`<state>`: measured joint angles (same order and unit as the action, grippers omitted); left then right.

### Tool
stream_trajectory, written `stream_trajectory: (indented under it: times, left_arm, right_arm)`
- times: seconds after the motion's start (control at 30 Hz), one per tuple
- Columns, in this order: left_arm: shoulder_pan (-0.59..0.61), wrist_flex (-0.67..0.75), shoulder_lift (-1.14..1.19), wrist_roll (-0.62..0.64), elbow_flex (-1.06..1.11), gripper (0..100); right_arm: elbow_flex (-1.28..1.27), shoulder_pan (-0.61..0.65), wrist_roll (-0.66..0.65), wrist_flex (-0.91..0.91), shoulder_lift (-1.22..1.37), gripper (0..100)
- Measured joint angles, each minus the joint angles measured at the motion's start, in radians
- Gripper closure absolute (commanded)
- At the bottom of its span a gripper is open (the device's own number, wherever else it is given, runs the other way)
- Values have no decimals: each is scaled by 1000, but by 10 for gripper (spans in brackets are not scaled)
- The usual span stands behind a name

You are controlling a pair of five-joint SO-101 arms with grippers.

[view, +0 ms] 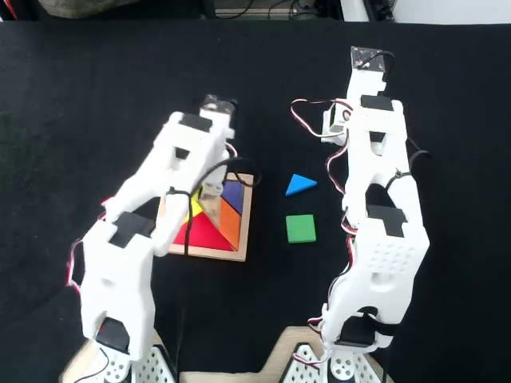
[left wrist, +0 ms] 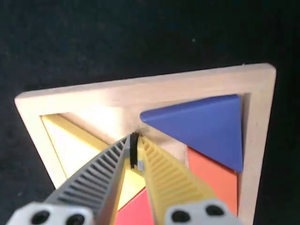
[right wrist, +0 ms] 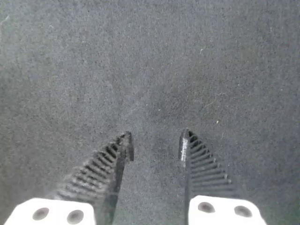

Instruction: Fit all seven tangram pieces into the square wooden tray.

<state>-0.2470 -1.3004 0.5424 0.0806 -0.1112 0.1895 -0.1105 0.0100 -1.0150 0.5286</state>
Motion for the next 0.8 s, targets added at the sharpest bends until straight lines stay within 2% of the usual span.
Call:
stream_trajectory:
  times: [0.4,0.8]
  left_arm:
    - [-23,-101,153,54,-230,971]
    - [-80,-100,161,58,-252,971]
  right_arm:
    - [0,0,0,0,0,829]
    - [0,0,0,0,0,829]
